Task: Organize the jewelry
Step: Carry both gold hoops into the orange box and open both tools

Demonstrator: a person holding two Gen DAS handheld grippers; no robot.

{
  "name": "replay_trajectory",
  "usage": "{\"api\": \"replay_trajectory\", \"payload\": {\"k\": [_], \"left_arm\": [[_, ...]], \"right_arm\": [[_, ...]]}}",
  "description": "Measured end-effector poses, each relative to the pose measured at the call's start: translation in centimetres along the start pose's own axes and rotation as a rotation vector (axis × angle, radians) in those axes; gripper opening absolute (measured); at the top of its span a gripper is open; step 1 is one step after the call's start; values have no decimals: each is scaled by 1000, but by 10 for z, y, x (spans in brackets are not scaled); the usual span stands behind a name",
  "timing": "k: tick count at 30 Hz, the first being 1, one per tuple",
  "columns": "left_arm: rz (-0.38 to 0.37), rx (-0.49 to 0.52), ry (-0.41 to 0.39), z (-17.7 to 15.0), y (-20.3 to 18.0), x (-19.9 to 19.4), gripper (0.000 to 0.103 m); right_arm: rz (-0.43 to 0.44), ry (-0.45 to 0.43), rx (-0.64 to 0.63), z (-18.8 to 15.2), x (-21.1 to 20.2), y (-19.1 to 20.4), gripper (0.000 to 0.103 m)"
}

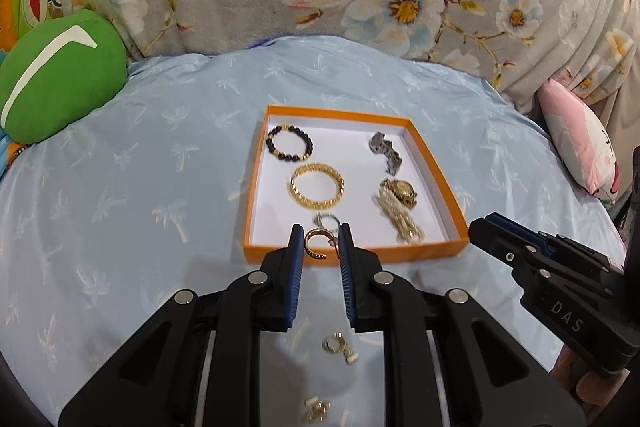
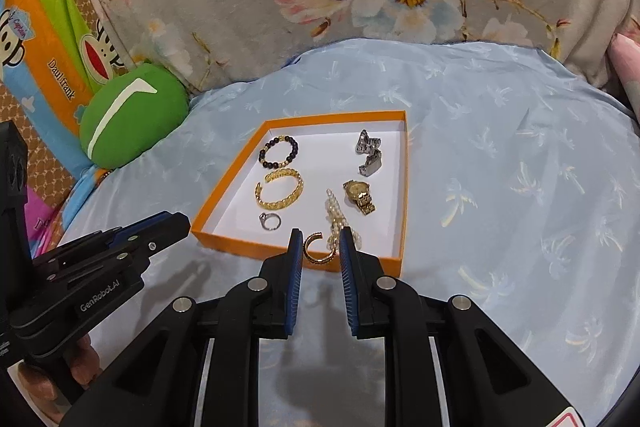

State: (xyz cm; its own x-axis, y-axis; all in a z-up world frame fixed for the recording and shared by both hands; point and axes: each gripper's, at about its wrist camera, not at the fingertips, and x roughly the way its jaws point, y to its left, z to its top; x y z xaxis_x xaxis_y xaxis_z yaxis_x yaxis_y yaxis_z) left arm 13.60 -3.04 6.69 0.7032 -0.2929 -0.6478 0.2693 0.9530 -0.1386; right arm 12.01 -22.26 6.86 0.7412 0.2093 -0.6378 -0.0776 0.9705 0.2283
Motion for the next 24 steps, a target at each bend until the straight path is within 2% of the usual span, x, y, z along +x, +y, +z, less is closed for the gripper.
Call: {"api": "replay_trajectory", "payload": {"k": [10, 24], "left_arm": [[1, -5, 9, 25, 0, 42, 17], [16, -14, 58, 19, 8, 74, 17]], "right_arm": [[20, 29, -13, 19, 48, 9, 18], [33, 84, -10, 15, 84, 10, 18]]}}
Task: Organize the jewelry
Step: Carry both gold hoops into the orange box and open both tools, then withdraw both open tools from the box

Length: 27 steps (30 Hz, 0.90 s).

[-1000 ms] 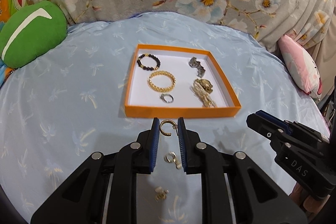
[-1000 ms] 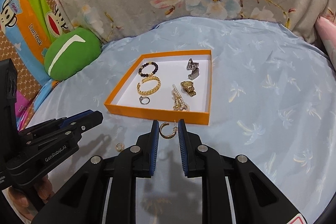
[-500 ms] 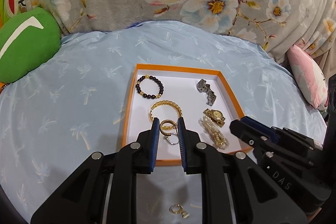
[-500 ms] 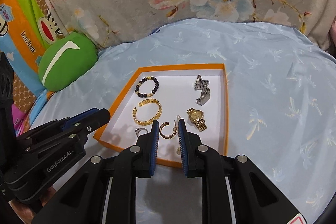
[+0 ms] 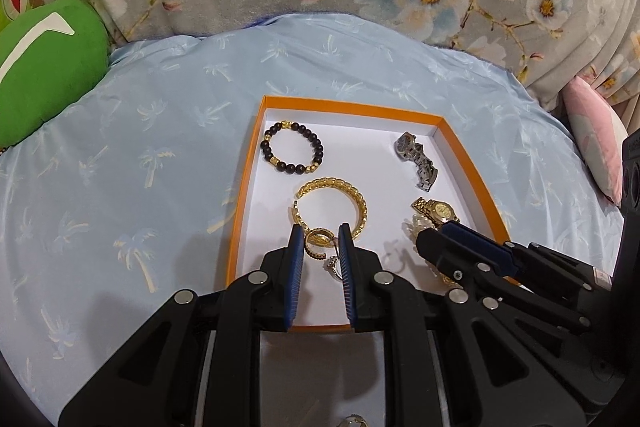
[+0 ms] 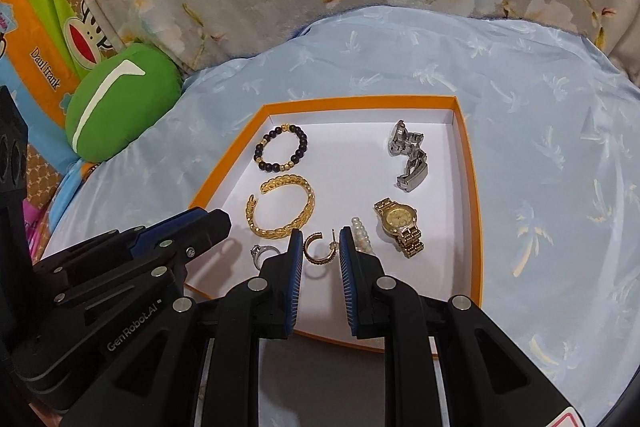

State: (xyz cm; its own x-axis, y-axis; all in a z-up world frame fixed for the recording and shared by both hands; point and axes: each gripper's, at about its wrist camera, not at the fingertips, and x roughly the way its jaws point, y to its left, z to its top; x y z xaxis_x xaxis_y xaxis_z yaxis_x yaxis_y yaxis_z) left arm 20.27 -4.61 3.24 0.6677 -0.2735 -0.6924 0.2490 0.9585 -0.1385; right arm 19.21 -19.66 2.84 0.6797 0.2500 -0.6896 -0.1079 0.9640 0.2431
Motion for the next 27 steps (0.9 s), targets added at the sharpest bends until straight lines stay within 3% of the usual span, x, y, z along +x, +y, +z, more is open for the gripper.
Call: {"api": "replay_trajectory", "payload": {"k": [14, 16, 18, 27], "left_arm": [[9, -8, 3, -1, -1, 4, 18], [12, -12, 4, -2, -1, 3, 23], [23, -18, -4, -2, 0, 2, 35], [26, -55, -47, -2, 14, -31, 35]], "right_arm": [[-4, -15, 5, -3, 0, -1, 19], [-5, -19, 7, -3, -2, -2, 19], [-5, -25, 10, -2, -5, -3, 19], [-3, -64, 21, -6, -42, -7, 19]]}}
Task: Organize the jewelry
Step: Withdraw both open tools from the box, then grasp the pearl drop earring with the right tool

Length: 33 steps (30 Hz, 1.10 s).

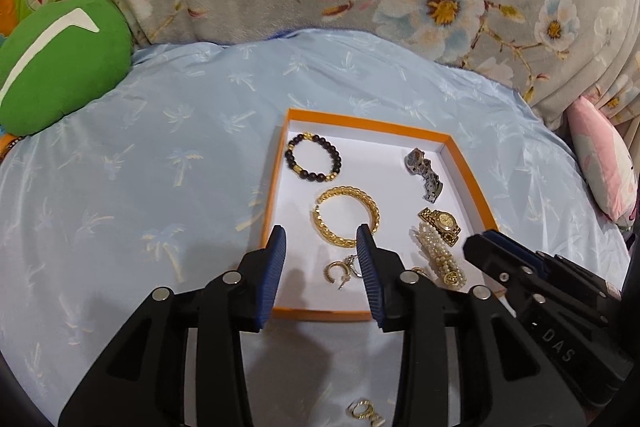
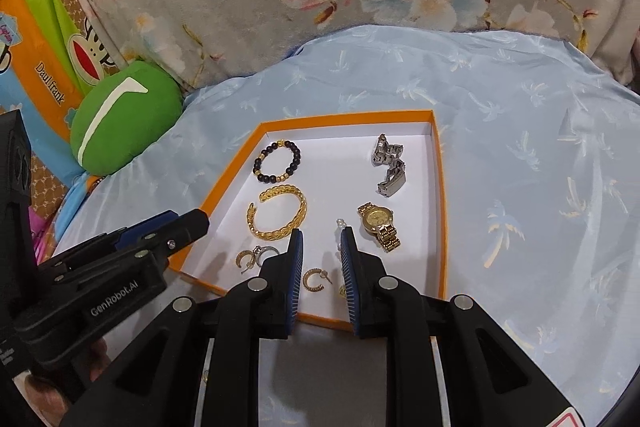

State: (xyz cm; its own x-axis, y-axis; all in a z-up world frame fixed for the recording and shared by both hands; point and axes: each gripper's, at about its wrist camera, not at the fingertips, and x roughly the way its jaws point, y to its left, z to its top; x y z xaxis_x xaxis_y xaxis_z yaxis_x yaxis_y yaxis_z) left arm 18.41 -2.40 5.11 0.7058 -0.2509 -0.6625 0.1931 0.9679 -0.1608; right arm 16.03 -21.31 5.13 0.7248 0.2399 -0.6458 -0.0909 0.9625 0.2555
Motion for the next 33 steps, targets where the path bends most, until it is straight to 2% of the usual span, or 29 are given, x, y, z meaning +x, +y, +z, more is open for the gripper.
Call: {"api": "replay_trajectory", "payload": {"k": [5, 14, 16, 17, 19, 25, 33], "left_arm": [[7, -16, -9, -10, 13, -29, 35], [-3, -7, 28, -48, 20, -70, 37], [-11, -1, 35, -58, 17, -76, 39], [-15, 3, 38, -63, 16, -79, 44], [-19, 7, 40, -72, 14, -84, 48], [-22, 21, 88, -100, 12, -88, 48], [5, -7, 131, -123, 29, -89, 48]], "right_arm": [[-3, -2, -17, -15, -24, 4, 19], [8, 47, -49, -61, -53, 19, 19], [15, 60, -54, -70, -56, 23, 19], [20, 67, -56, -74, -57, 26, 19], [26, 78, -60, -79, -56, 32, 21], [61, 119, -96, -87, -43, 53, 25], [59, 167, -150, -87, -11, 74, 25]]}}
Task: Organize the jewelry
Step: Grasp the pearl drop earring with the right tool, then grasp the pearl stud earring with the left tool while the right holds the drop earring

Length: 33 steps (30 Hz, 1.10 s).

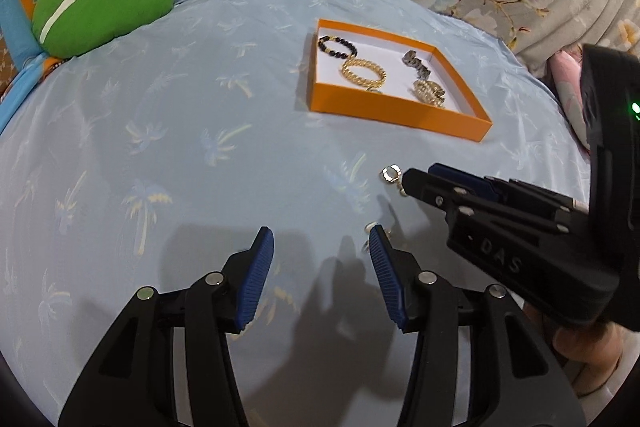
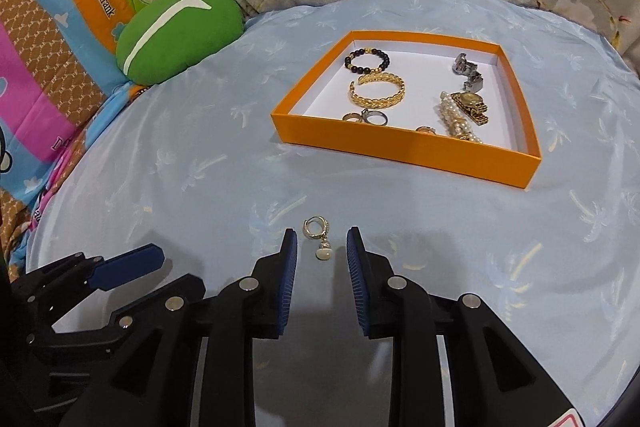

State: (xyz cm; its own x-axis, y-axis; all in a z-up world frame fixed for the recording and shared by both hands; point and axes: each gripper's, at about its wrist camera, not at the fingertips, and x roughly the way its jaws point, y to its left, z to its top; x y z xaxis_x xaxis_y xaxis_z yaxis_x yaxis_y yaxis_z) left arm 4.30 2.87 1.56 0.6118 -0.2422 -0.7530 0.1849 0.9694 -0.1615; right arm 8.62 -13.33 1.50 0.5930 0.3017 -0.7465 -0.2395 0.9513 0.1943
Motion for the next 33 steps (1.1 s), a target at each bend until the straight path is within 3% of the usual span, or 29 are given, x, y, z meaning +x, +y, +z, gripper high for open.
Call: {"api": "replay_trajectory", "payload": {"k": [8, 12, 28, 33], "left_arm": [[3, -19, 3, -5, 12, -2, 48], [-13, -17, 4, -4, 10, -2, 48], [-60, 43, 37, -1, -28, 18, 47], [-53, 50, 44, 0, -33, 26, 32]], "right_arm": [[-32, 27, -36, 5, 19, 9, 25], [-66, 31, -70, 5, 19, 12, 14], [-75, -26, 56, -15, -32, -29, 14], [-74, -30, 67, -19, -38, -34, 14]]}}
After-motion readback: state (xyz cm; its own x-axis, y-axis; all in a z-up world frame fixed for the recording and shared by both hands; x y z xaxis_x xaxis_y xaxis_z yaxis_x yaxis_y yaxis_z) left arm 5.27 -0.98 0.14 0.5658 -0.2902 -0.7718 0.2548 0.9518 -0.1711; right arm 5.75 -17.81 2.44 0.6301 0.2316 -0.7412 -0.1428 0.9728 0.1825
